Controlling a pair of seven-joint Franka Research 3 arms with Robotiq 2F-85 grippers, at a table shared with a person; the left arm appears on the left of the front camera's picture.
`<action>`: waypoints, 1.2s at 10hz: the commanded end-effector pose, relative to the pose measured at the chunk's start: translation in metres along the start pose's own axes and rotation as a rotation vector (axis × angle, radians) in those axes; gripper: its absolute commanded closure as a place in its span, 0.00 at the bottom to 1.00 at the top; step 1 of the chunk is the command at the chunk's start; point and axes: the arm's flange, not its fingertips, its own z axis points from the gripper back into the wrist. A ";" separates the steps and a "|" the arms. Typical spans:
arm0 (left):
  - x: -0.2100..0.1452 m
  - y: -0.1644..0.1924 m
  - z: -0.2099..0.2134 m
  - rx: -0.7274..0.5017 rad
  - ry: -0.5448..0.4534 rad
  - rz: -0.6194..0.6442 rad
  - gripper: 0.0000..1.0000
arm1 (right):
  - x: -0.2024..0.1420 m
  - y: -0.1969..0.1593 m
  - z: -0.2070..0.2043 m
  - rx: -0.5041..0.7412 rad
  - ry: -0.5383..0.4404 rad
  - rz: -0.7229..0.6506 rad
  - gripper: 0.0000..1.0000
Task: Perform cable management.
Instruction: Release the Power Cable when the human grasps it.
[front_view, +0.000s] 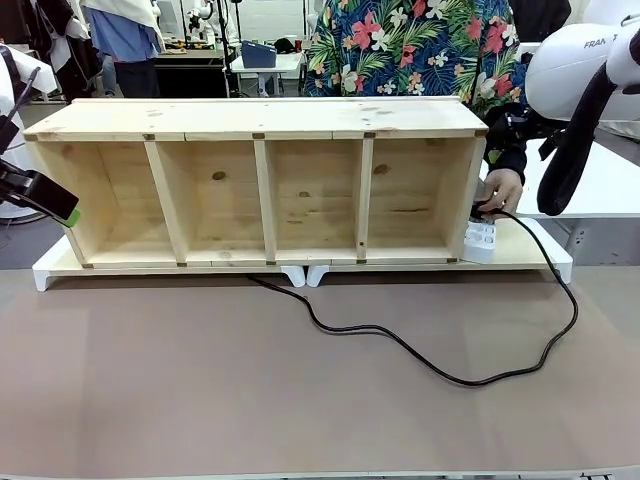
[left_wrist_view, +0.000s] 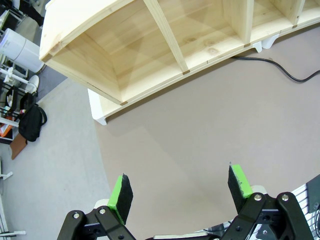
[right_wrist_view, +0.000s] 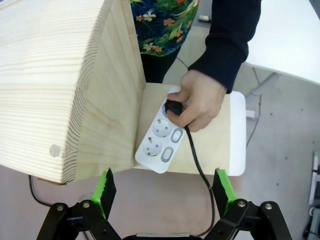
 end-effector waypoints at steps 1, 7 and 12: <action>0.001 0.001 -0.001 0.002 -0.002 -0.005 0.00 | 0.000 0.000 -0.001 0.000 0.003 -0.007 0.00; 0.001 0.001 -0.001 0.002 -0.002 -0.005 0.00 | 0.000 0.000 -0.001 0.000 0.003 -0.007 0.00; 0.001 0.001 -0.001 0.002 -0.002 -0.005 0.00 | 0.000 0.000 -0.001 0.000 0.003 -0.007 0.00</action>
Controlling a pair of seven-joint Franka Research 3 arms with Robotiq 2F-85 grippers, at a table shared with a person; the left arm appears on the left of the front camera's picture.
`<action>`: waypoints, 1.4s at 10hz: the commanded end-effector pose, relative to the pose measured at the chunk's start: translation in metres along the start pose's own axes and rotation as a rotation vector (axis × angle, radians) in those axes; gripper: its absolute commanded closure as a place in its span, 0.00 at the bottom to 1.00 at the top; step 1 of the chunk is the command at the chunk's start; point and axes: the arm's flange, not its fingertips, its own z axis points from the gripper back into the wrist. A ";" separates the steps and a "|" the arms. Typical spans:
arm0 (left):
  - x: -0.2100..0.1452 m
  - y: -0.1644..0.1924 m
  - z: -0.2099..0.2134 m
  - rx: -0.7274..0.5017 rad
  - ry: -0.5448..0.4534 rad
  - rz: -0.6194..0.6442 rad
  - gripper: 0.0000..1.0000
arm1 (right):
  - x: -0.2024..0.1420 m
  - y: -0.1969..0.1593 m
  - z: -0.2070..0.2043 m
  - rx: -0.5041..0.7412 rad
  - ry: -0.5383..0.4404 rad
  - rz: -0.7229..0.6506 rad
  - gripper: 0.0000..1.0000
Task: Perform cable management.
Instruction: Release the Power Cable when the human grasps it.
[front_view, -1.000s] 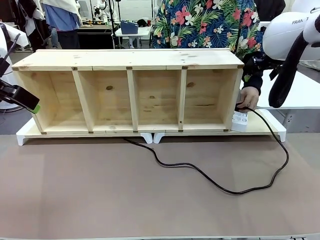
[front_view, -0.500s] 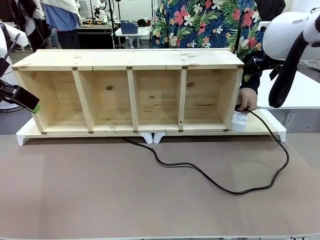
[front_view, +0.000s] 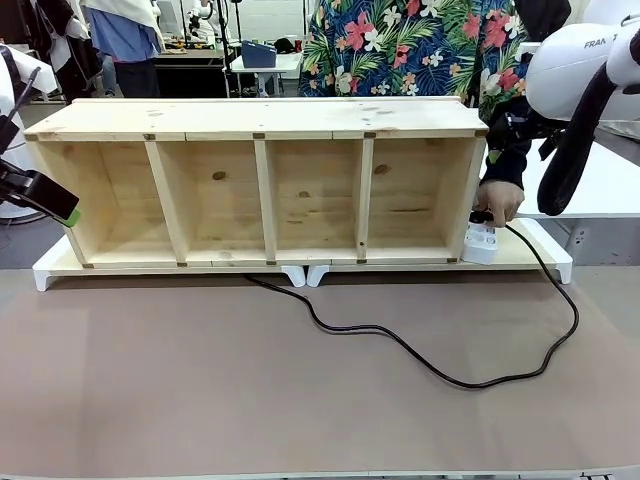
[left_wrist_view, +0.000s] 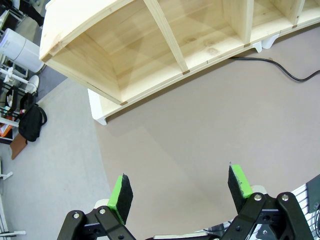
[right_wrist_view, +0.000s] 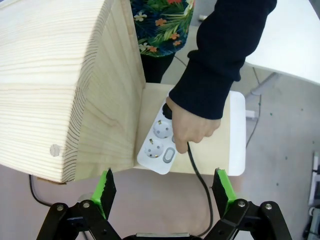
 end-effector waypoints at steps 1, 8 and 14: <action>0.001 0.001 -0.001 0.002 -0.002 -0.005 0.00 | 0.000 0.000 -0.001 0.000 0.003 -0.007 0.00; 0.001 0.001 -0.001 0.002 -0.002 -0.005 0.00 | 0.000 0.000 -0.001 0.000 0.003 -0.007 0.00; 0.001 0.001 -0.001 0.002 -0.002 -0.005 0.00 | 0.000 0.000 -0.001 0.000 0.003 -0.007 0.00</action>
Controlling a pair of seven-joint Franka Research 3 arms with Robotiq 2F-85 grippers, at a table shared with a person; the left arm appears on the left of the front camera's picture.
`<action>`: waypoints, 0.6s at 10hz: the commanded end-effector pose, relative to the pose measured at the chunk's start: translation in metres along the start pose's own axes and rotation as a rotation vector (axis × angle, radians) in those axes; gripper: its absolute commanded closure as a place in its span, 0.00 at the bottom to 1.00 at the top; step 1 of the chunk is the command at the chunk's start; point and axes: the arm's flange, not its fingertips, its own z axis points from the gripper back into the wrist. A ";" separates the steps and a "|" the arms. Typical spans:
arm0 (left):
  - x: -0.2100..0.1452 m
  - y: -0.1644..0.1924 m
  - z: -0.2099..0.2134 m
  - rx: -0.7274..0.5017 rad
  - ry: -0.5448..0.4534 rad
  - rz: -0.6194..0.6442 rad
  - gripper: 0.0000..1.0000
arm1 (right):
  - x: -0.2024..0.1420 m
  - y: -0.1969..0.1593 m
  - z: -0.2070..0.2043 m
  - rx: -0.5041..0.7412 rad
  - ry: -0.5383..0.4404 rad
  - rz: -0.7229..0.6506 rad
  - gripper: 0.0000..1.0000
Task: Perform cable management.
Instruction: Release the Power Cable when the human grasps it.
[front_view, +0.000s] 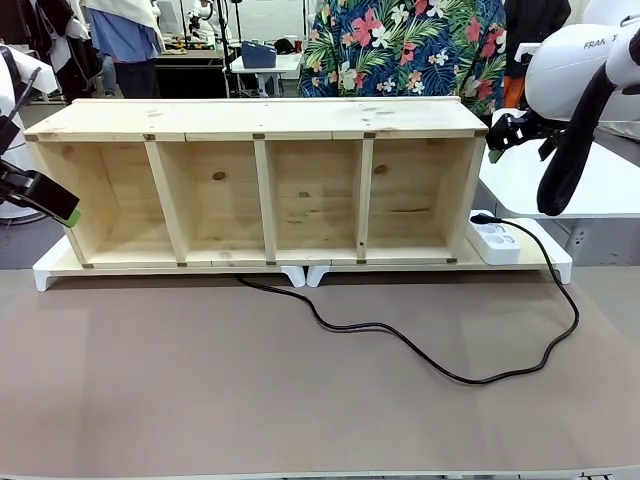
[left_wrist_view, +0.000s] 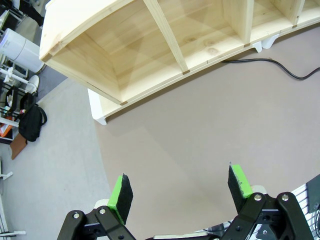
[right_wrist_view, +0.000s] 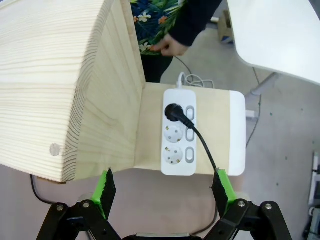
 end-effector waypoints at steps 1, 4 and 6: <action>0.001 0.001 -0.001 0.002 -0.002 -0.005 0.00 | 0.000 0.000 -0.001 0.000 0.003 -0.007 0.00; 0.001 0.001 -0.001 0.002 -0.002 -0.005 0.00 | 0.000 0.000 -0.001 0.000 0.003 -0.007 0.00; 0.001 0.001 -0.001 0.002 -0.002 -0.005 0.00 | 0.000 0.000 -0.001 0.000 0.003 -0.007 0.00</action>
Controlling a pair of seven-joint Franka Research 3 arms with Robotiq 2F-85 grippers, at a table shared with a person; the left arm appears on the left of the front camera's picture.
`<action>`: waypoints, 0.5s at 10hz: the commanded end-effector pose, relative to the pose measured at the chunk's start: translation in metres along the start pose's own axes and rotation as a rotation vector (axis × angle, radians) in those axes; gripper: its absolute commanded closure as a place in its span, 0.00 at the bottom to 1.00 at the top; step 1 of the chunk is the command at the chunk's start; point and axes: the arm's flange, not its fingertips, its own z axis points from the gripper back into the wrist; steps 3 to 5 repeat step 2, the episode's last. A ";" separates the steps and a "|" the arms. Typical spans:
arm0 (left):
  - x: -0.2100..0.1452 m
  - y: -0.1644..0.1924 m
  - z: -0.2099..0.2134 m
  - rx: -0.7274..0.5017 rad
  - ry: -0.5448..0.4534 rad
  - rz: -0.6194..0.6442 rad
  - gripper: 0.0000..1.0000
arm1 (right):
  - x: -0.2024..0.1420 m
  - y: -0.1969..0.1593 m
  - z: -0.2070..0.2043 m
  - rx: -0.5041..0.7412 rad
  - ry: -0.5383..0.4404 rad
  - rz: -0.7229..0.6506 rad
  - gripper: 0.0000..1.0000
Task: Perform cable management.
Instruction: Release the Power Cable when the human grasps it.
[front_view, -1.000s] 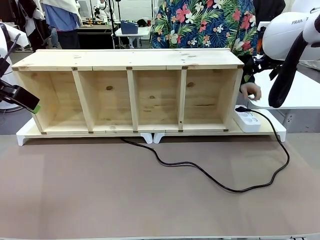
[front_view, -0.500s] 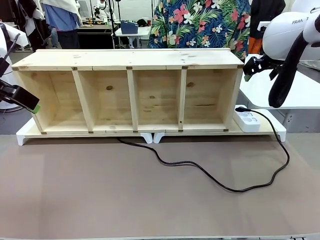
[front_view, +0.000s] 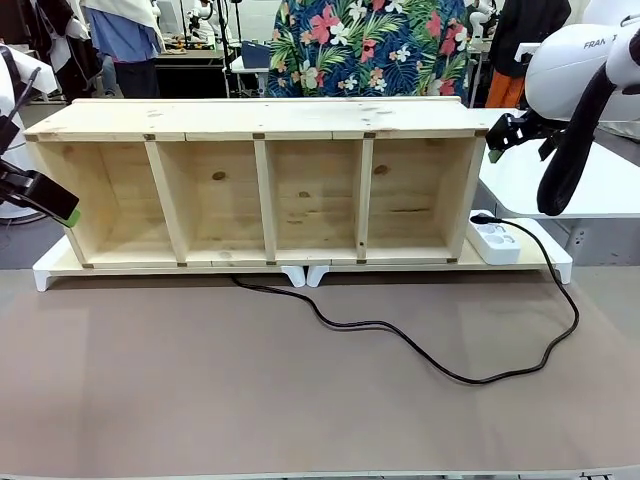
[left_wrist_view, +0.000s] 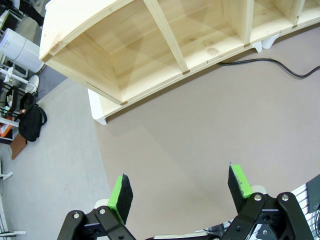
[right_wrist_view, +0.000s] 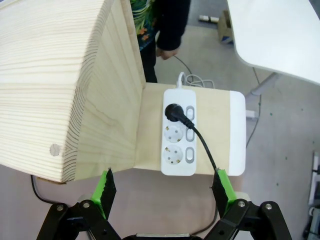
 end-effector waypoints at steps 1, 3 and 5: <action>0.001 0.001 -0.001 0.002 -0.002 -0.005 0.00 | 0.000 0.000 -0.001 0.000 0.003 -0.007 0.00; 0.001 0.001 -0.001 0.002 -0.002 -0.005 0.00 | 0.000 0.000 -0.001 0.000 0.003 -0.007 0.00; 0.001 0.001 -0.001 0.002 -0.002 -0.005 0.00 | 0.000 0.000 -0.001 0.000 0.003 -0.007 0.00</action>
